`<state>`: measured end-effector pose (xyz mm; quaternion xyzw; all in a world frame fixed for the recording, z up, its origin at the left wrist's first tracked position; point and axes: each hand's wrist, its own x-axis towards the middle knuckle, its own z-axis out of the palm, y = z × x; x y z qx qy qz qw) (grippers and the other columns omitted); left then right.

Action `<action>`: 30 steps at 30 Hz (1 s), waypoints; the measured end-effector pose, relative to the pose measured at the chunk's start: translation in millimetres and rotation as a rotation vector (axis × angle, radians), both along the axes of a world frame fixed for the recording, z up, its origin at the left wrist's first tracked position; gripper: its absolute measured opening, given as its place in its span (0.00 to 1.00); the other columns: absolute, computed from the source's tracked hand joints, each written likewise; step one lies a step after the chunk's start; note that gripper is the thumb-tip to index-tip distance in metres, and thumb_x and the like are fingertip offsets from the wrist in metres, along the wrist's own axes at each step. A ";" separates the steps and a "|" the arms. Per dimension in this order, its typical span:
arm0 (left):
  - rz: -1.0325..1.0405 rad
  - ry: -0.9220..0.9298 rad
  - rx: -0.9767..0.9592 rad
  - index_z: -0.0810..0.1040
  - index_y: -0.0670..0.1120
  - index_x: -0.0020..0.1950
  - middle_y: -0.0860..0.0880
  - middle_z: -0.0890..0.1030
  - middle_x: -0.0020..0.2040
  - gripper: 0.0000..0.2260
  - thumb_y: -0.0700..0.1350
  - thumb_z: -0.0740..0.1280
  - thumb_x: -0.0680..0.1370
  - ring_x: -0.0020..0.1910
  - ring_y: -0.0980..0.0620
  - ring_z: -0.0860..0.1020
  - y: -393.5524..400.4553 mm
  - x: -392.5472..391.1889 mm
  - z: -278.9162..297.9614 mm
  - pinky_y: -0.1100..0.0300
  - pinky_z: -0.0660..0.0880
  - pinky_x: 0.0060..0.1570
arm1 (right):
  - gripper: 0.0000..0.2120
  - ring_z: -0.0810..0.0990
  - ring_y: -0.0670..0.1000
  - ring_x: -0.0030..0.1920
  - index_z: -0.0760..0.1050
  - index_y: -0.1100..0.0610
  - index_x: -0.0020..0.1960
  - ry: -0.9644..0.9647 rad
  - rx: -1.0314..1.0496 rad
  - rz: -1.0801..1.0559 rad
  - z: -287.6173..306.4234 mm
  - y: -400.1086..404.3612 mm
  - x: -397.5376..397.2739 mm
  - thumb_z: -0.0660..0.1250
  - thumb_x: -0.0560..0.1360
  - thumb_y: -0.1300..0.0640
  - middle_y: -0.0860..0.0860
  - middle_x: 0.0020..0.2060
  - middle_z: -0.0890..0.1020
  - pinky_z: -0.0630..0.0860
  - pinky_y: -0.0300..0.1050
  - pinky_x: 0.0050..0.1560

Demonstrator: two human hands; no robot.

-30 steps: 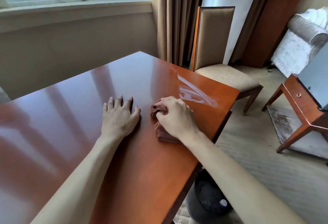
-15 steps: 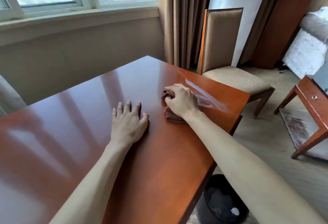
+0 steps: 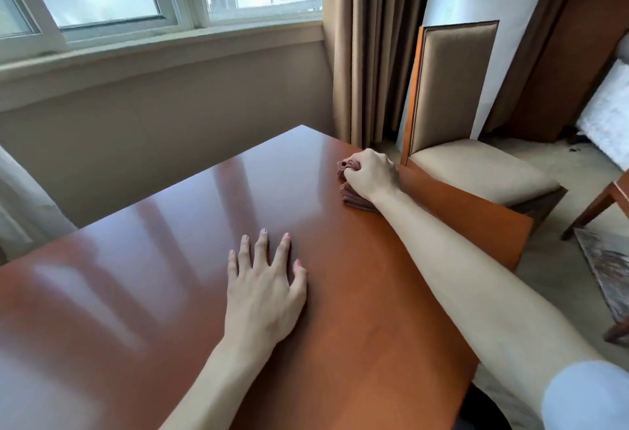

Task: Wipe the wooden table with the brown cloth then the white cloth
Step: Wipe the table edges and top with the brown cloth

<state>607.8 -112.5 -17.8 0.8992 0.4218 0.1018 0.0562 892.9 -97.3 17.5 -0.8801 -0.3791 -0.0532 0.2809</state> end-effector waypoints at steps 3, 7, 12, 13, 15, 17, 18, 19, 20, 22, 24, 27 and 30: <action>-0.003 -0.002 -0.041 0.57 0.56 0.81 0.46 0.56 0.81 0.32 0.61 0.42 0.77 0.80 0.41 0.50 -2.9 0.3 4.7 0.44 0.46 0.79 | 0.12 0.79 0.61 0.57 0.84 0.50 0.53 0.001 -0.012 0.090 0.6 -50.0 -43.1 0.64 0.75 0.51 0.51 0.56 0.84 0.79 0.52 0.54; -0.003 0.050 -0.069 0.62 0.53 0.78 0.42 0.59 0.79 0.29 0.59 0.47 0.79 0.79 0.38 0.54 -1.7 4.0 13.5 0.40 0.50 0.77 | 0.13 0.78 0.56 0.60 0.84 0.46 0.57 0.001 -0.008 0.215 -3.5 -110.3 -98.2 0.66 0.75 0.51 0.44 0.63 0.82 0.77 0.50 0.58; -0.123 0.039 -0.071 0.67 0.58 0.75 0.44 0.61 0.79 0.23 0.61 0.53 0.81 0.79 0.40 0.54 21.9 34.1 28.5 0.41 0.50 0.77 | 0.15 0.77 0.52 0.61 0.84 0.43 0.59 -0.011 0.018 0.271 -8.7 -139.5 -120.8 0.67 0.75 0.52 0.40 0.64 0.80 0.76 0.48 0.60; -0.136 0.024 -0.089 0.65 0.60 0.77 0.45 0.59 0.80 0.24 0.62 0.52 0.81 0.80 0.41 0.53 29.0 43.2 29.1 0.42 0.49 0.77 | 0.14 0.77 0.52 0.60 0.84 0.43 0.59 -0.009 0.019 0.269 -8.0 -134.4 -116.4 0.67 0.75 0.51 0.40 0.64 0.81 0.77 0.48 0.59; -0.138 0.003 -0.126 0.61 0.60 0.79 0.46 0.57 0.81 0.26 0.64 0.51 0.81 0.80 0.41 0.51 41.9 59.7 24.9 0.42 0.47 0.78 | 0.13 0.78 0.53 0.59 0.84 0.45 0.57 -0.020 0.013 0.250 -7.9 -113.0 -97.5 0.66 0.75 0.50 0.40 0.62 0.81 0.78 0.50 0.57; -0.119 -0.008 -0.132 0.59 0.62 0.79 0.46 0.55 0.82 0.27 0.66 0.50 0.80 0.81 0.42 0.49 49.9 69.6 15.5 0.42 0.46 0.78 | 0.13 0.79 0.55 0.58 0.84 0.48 0.54 -0.031 0.012 0.193 -7.2 -80.5 -67.3 0.64 0.75 0.48 0.43 0.60 0.82 0.79 0.53 0.56; -0.112 -0.011 -0.119 0.58 0.62 0.79 0.46 0.55 0.82 0.27 0.66 0.49 0.80 0.81 0.43 0.48 51.4 71.5 11.1 0.43 0.45 0.78 | 0.13 0.80 0.57 0.58 0.83 0.50 0.53 -0.028 0.017 0.153 -6.3 -63.4 -50.4 0.64 0.75 0.48 0.45 0.58 0.83 0.80 0.53 0.55; -0.106 -0.017 -0.106 0.57 0.63 0.79 0.47 0.54 0.82 0.28 0.67 0.48 0.80 0.81 0.43 0.48 52.2 72.5 7.5 0.43 0.44 0.78 | 0.12 0.80 0.58 0.57 0.83 0.50 0.52 -0.026 0.026 0.115 -5.4 -46.2 -33.1 0.64 0.75 0.49 0.48 0.56 0.84 0.80 0.53 0.55; -0.099 -0.024 -0.096 0.56 0.64 0.80 0.48 0.54 0.82 0.28 0.67 0.48 0.80 0.81 0.44 0.47 53.0 72.9 4.7 0.44 0.43 0.78 | 0.12 0.80 0.59 0.57 0.84 0.50 0.53 -0.026 0.034 0.085 -4.8 -27.8 -15.7 0.64 0.75 0.49 0.49 0.56 0.84 0.80 0.53 0.55; -0.087 -0.034 -0.078 0.54 0.65 0.80 0.50 0.53 0.82 0.28 0.68 0.47 0.80 0.81 0.46 0.46 54.5 74.0 1.4 0.45 0.43 0.79 | 0.12 0.80 0.62 0.56 0.84 0.49 0.54 -0.028 0.041 0.047 -3.3 9.2 17.4 0.65 0.74 0.51 0.52 0.54 0.84 0.79 0.52 0.54; -0.084 -0.036 -0.057 0.52 0.65 0.80 0.52 0.52 0.82 0.28 0.68 0.46 0.79 0.81 0.48 0.45 54.5 75.2 0.8 0.47 0.42 0.79 | 0.12 0.81 0.63 0.54 0.85 0.49 0.51 -0.039 0.044 0.017 -1.7 40.5 45.4 0.65 0.73 0.52 0.54 0.50 0.85 0.80 0.51 0.52; -0.070 -0.041 -0.037 0.51 0.66 0.80 0.53 0.51 0.82 0.28 0.68 0.45 0.79 0.81 0.49 0.44 56.3 75.3 -0.9 0.48 0.42 0.79 | 0.12 0.81 0.62 0.52 0.85 0.49 0.50 -0.034 0.027 -0.010 1.4 73.6 71.5 0.64 0.72 0.53 0.53 0.47 0.85 0.78 0.50 0.48; -0.073 -0.037 -0.055 0.52 0.66 0.80 0.53 0.52 0.82 0.28 0.69 0.45 0.79 0.81 0.48 0.44 58.6 74.9 -0.5 0.48 0.42 0.79 | 0.12 0.80 0.62 0.54 0.85 0.51 0.51 -0.069 -0.002 -0.021 1.0 74.6 69.3 0.64 0.74 0.54 0.53 0.50 0.85 0.77 0.50 0.49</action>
